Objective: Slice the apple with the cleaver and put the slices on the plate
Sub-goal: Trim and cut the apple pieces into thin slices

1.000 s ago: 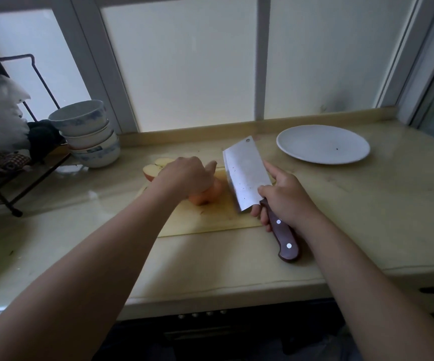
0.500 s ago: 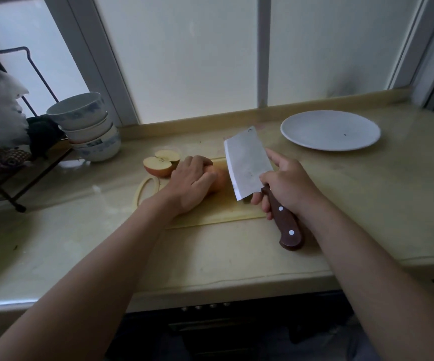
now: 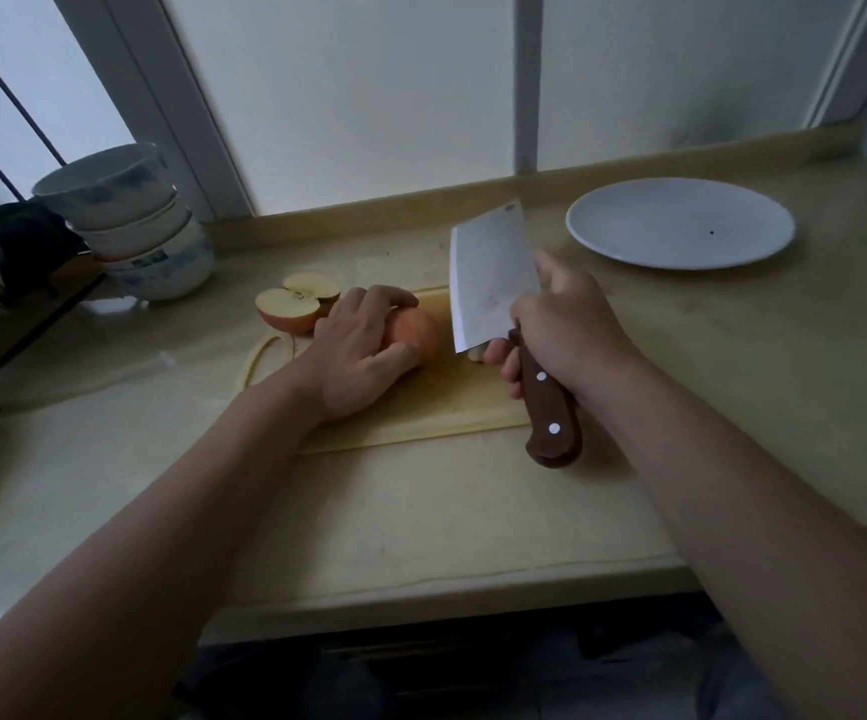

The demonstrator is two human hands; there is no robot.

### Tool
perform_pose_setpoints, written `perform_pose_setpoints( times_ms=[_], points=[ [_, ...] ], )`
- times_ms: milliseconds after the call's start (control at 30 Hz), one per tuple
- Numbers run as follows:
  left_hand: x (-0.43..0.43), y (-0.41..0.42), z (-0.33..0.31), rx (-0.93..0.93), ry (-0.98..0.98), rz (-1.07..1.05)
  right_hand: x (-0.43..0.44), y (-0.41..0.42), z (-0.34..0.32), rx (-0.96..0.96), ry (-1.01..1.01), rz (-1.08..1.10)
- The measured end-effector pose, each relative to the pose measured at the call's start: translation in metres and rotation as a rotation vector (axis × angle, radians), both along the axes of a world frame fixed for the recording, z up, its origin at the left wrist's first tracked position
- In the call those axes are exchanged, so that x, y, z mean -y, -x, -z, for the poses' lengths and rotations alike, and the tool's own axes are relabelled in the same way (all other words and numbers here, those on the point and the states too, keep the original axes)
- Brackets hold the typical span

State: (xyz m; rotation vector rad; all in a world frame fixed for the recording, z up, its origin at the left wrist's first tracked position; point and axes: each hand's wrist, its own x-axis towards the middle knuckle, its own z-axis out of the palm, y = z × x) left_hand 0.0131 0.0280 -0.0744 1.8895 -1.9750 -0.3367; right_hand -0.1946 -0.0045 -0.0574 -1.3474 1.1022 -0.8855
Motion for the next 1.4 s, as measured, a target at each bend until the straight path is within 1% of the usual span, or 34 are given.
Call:
perform_pose_setpoints(
  times_ms=[167, 367, 533, 633, 733, 867, 1000, 1133, 1333, 1400],
  points=[
    [-0.001, 0.0, 0.006, -0.001, 0.048, -0.033, -0.001, -0.002, 0.004, 0.024, 0.021, 0.044],
    [0.001, 0.002, 0.006, 0.058, 0.081, -0.041, 0.001, -0.01, 0.008, 0.021, 0.066, 0.055],
    [-0.002, 0.002, 0.004, 0.068, 0.06, -0.03, 0.004, -0.013, 0.011, -0.01, 0.077, 0.048],
    [-0.006, 0.005, -0.003, 0.078, 0.04, -0.036, 0.007, -0.009, 0.011, 0.03, 0.033, 0.078],
    [-0.005, 0.014, -0.02, 0.16, -0.028, -0.058, 0.006, -0.007, 0.009, 0.068, 0.015, 0.086],
    [0.004, 0.036, -0.041, 0.366, -0.142, -0.114, 0.004, -0.007, 0.007, 0.095, 0.009, 0.062],
    [0.013, 0.054, -0.051, 0.455, -0.184, -0.182, 0.007, -0.005, 0.009, 0.065, 0.04, 0.074],
    [0.02, 0.06, -0.059, 0.417, -0.28, -0.222, 0.007, -0.004, 0.011, 0.05, 0.063, 0.052],
    [0.022, 0.063, -0.071, 0.232, -0.359, -0.295, 0.005, -0.003, 0.009, 0.038, 0.1, -0.009],
    [0.023, 0.066, -0.075, 0.205, -0.399, -0.331, 0.006, -0.003, 0.01, 0.044, 0.104, -0.02]
  ],
)
